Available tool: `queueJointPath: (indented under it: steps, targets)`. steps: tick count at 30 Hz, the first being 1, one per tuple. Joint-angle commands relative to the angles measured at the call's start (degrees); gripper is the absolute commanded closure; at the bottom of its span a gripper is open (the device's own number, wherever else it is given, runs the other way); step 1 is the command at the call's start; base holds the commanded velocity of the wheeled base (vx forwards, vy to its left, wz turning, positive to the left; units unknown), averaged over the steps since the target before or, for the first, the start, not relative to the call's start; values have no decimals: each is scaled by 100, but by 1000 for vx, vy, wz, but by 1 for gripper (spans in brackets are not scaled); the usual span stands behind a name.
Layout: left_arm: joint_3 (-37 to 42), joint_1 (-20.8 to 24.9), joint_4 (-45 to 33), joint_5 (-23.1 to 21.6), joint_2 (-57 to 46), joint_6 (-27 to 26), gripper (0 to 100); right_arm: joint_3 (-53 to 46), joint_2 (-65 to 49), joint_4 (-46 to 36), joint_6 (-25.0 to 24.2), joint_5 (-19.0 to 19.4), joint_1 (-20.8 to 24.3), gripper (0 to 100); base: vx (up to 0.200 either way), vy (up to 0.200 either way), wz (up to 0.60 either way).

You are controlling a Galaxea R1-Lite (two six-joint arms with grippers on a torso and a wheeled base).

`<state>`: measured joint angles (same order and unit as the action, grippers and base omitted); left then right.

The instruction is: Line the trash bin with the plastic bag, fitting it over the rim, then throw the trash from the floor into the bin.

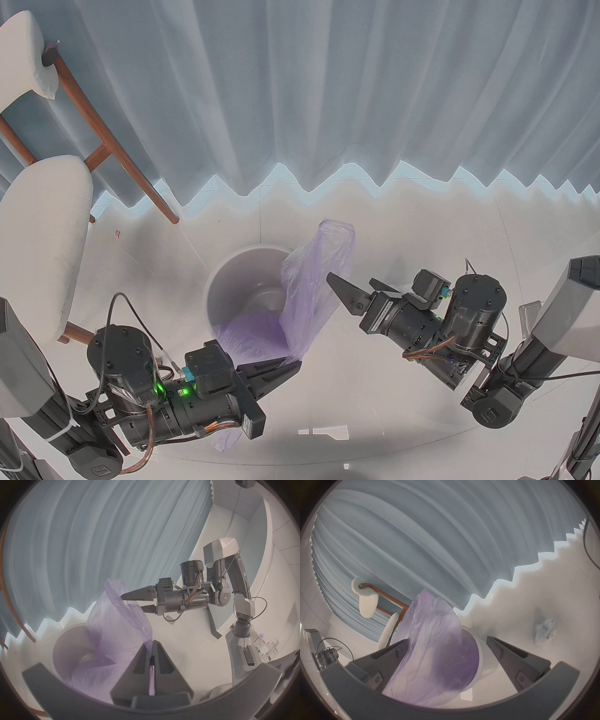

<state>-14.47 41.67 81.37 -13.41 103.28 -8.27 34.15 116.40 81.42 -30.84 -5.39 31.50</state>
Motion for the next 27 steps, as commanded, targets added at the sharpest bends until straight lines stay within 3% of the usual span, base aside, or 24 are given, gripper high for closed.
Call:
queueJointPath:
  steps: [1,25,26,27]
  targets:
    - [6,8,1,-4,26,0,100,101,-20,5,-18,-50,-4,0,0,0,0]
    - [-56,17,19,-13,-80,-17,100,127,278,23,-27,-138,40,0,0,0,0]
    - [-47,17,19,-13,-80,-17,100,136,278,32,-36,-138,40,100,0,0,0]
    - [-47,17,19,-13,-71,-17,100,136,278,32,-45,-138,40,100,0,0,0]
